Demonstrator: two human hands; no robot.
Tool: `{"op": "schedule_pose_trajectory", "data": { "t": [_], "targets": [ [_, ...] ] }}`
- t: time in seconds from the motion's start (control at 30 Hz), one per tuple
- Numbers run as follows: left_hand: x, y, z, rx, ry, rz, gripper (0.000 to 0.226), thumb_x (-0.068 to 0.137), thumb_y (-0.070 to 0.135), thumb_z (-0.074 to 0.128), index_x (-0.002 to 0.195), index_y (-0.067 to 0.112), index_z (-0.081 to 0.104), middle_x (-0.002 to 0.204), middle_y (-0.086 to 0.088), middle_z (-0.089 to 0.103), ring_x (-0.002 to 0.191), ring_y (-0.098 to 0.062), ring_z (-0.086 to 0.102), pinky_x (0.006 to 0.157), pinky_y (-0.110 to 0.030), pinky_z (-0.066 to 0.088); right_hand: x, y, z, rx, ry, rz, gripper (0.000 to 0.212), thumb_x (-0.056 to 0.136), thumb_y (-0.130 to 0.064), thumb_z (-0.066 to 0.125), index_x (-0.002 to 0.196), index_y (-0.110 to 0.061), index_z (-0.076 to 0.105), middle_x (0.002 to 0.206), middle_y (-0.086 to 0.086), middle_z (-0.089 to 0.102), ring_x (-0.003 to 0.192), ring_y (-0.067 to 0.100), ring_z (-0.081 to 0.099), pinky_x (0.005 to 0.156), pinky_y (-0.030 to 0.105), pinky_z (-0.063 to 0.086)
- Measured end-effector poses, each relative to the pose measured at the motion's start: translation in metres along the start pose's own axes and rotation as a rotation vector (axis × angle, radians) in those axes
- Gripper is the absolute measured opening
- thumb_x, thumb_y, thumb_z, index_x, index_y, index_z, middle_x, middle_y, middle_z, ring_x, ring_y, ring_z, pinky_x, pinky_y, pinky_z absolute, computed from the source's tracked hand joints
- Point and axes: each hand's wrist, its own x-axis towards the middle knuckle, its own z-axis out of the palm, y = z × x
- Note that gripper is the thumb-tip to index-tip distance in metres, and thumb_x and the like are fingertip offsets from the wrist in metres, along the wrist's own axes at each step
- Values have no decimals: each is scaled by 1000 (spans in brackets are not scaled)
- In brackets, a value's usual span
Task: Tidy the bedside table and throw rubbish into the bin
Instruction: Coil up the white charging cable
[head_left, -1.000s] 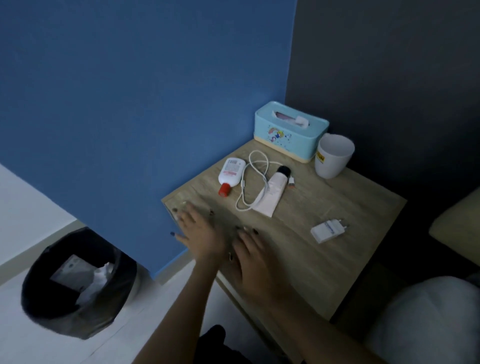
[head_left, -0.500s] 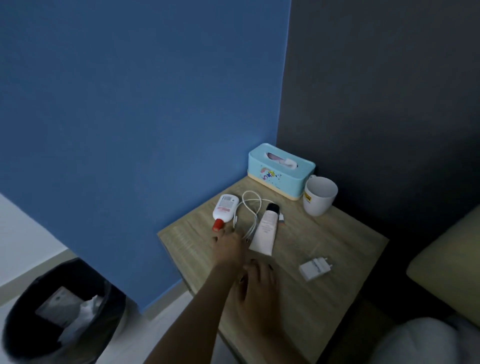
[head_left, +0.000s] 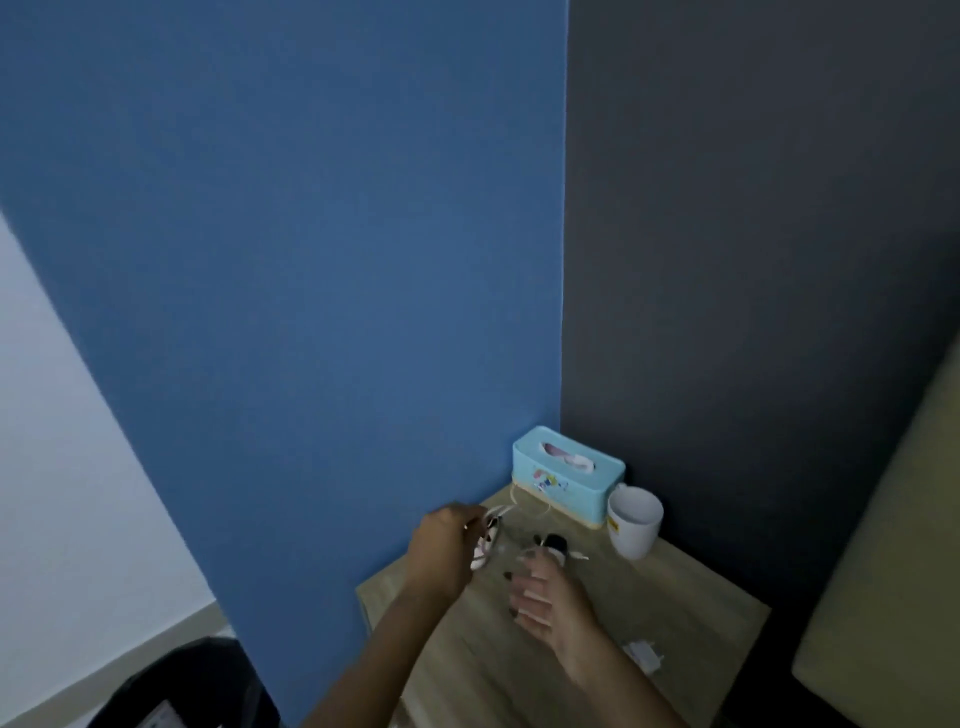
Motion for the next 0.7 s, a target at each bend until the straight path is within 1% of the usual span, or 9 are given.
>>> {"op": "schedule_pose_trajectory", "data": {
  "t": [0.07,0.1,0.17,0.23,0.3,0.4,0.57,0.63,0.7],
  "targets": [
    [-6,15,-19,2,-19,80,30,86,28,46,67,11,61,67,-2,57,63,-12,54,59,-30,40,-14,-29,4,144,-92,26,42,90,-55,50,106,-17,61,106,11,68,93,25,64,71,32,48],
    [-10,19,-25,20,-27,133,29,85,29,47,67,11,62,67,-2,57,64,-12,54,62,-34,43,-21,-41,5,172,-110,7,42,89,-54,53,105,-16,62,105,12,70,95,25,65,75,34,49],
    [-21,26,-38,46,-28,219,30,86,30,46,69,12,63,70,-4,59,69,-13,55,66,-35,44,-35,-63,8,145,-96,-36,32,91,-43,57,99,-12,64,104,12,71,96,24,65,85,36,47],
    [-32,29,-48,79,-28,246,34,87,36,41,77,15,66,76,-4,60,75,-14,56,69,-35,45,-46,-80,8,64,-78,-75,26,94,-33,54,87,-11,66,101,10,71,88,21,64,86,35,46],
    [-41,29,-57,93,-5,227,38,88,40,37,83,18,67,80,-2,61,79,-14,57,71,-34,46,-55,-94,9,-31,-54,-120,35,98,-35,47,82,-10,67,91,8,71,81,19,63,77,32,47],
    [-53,25,-73,80,104,184,46,89,45,29,88,20,68,82,0,63,78,-15,59,70,-33,47,-70,-109,10,-162,-21,-174,43,98,-39,45,84,-9,72,81,6,70,72,15,60,62,26,45],
    [-53,33,-104,119,194,69,23,97,24,43,97,25,66,88,3,63,67,-14,64,67,-39,54,-89,-126,11,-346,-5,-305,39,97,-39,46,85,-8,67,83,10,76,48,10,49,43,21,29],
    [-51,39,-119,137,229,60,21,97,22,45,99,27,65,87,3,62,64,-14,64,64,-39,54,-101,-134,10,-354,-33,-348,38,98,-36,45,86,-6,65,88,14,76,44,9,44,38,18,25],
    [-47,44,-133,187,259,89,22,97,21,45,104,29,64,87,4,60,67,-16,62,60,-36,51,-112,-143,6,-314,-77,-383,42,98,-36,45,87,-2,67,91,14,76,45,8,42,36,16,22]
  ]
}}
